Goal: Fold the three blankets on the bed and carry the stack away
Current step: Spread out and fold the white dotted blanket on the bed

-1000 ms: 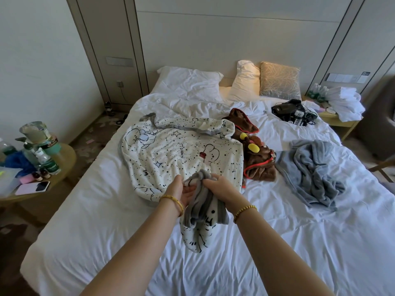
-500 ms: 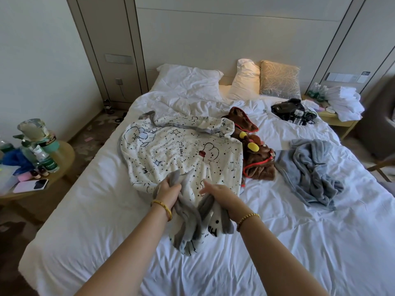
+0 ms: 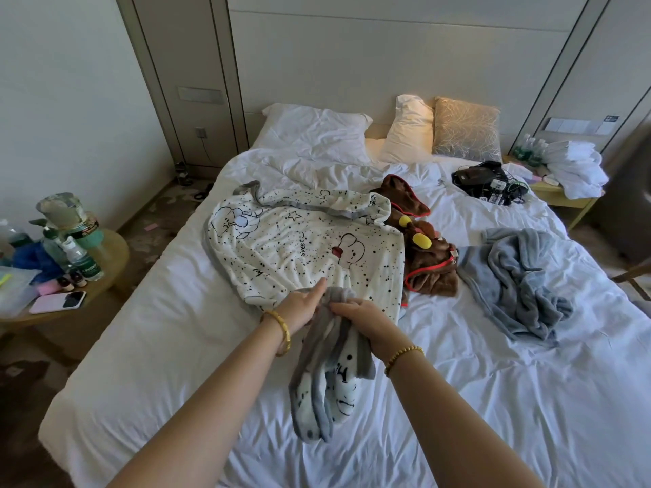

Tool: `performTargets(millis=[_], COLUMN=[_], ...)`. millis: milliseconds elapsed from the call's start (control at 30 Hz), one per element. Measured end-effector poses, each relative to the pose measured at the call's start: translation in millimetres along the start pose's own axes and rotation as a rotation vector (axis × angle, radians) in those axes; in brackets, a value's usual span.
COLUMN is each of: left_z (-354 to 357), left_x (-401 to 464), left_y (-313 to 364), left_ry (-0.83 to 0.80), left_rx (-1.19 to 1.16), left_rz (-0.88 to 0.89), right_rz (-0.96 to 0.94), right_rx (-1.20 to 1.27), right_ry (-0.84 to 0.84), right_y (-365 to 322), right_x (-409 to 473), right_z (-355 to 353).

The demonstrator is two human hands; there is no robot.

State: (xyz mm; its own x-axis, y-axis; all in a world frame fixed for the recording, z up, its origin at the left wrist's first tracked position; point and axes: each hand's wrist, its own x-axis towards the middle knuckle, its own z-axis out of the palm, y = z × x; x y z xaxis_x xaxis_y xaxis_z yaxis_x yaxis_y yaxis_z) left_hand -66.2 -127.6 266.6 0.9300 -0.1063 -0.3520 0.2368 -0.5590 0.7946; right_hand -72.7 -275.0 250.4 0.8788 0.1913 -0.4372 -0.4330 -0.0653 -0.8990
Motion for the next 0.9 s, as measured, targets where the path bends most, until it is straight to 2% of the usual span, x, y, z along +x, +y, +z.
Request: performTargets(millis=[67, 133, 200, 267, 367, 533, 667, 767, 833, 900], left_z=[2.6, 6.0, 6.1, 8.1, 11.3, 8.1, 6.7, 4.3, 3.1, 4.7], left_x=[7.0, 9.7, 9.4, 13.6, 19.1, 13.7, 12.9, 14.8, 12.8, 12.5], left_y=[-3.1, -8.3, -9.3, -9.3, -5.2, -2.1, -7.6, -7.8, -3.0, 3.0], left_ry=[0.099, 0.121, 0.053, -0.015, 0.063, 0.075, 0.089, 0.234, 0.312, 0.304], left_rx=[-0.030, -0.212, -0.190, -0.086, -0.052, -0.399, -0.565, -0.459, -0.361, -0.319], left_rz=[-0.043, -0.109, -0.140, -0.165, -0.160, -0.115, -0.061, -0.047, -0.020, 0.021], right_rz=[-0.051, -0.088, -0.092, -0.103, -0.136, -0.155, -0.131, -0.142, -0.187, -0.247], right_rx=[-0.124, -0.306, -0.494, -0.576, -0.490, -0.287, -0.078, 0.054, 0.017, -0.074], right_ry=[0.009, -0.015, -0.066, -0.072, -0.037, 0.021, 0.096, 0.283, 0.415, 0.380], right_y=[-5.3, -10.6, -11.8, -12.1, -12.1, -14.2, -13.1, -13.4, -14.2, -16.1], right_x=[-0.7, -3.3, -5.9, -8.8, -10.5, -8.8, -8.2, -5.1, -2.8, -3.3], right_z=[5.3, 7.4, 9.7, 15.2, 20.1, 14.4, 14.7, 11.8, 6.5, 7.2])
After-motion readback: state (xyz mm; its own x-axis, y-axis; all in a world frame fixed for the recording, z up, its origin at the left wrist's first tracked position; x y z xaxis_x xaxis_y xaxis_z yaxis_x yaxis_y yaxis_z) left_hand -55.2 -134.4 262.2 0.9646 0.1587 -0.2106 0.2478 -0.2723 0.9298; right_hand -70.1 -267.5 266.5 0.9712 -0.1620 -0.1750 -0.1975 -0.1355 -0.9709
